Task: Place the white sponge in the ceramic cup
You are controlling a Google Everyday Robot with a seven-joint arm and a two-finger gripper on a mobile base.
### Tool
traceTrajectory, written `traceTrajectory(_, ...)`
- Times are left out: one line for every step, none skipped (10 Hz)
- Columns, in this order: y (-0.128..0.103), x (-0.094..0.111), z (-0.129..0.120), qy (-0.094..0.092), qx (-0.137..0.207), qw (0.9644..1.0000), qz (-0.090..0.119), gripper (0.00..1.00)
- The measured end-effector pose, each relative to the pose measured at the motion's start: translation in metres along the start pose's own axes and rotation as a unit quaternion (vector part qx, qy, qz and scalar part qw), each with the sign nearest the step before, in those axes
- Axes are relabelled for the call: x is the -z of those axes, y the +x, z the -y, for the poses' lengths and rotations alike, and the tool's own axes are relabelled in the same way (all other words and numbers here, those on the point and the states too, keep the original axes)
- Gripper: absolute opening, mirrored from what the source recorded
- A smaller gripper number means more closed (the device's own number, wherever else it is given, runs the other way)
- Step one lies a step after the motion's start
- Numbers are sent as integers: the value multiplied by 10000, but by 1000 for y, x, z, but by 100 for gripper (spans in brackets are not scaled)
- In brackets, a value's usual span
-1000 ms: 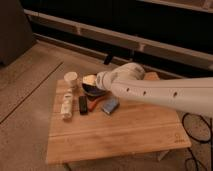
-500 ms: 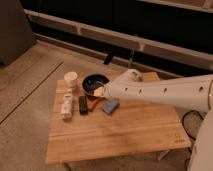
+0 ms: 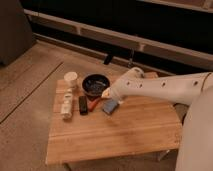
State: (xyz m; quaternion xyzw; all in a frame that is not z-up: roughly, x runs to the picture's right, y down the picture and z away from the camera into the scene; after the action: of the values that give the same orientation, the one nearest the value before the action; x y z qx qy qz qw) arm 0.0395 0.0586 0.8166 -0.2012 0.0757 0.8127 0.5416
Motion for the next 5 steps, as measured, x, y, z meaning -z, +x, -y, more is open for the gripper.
traceTrajectory(-1, -9, 3, 14, -169, 9998, -96, 65)
traceTrajectory(-2, -15, 5, 11, -274, 9995, -159, 65)
traceTrajectory(-4, -24, 8, 14, -389, 9989, -244, 65)
traceTrajectory(-6, -30, 11, 19, -445, 9986, -287, 65)
traceTrajectory(-12, -37, 12, -12, -482, 9984, -287, 65)
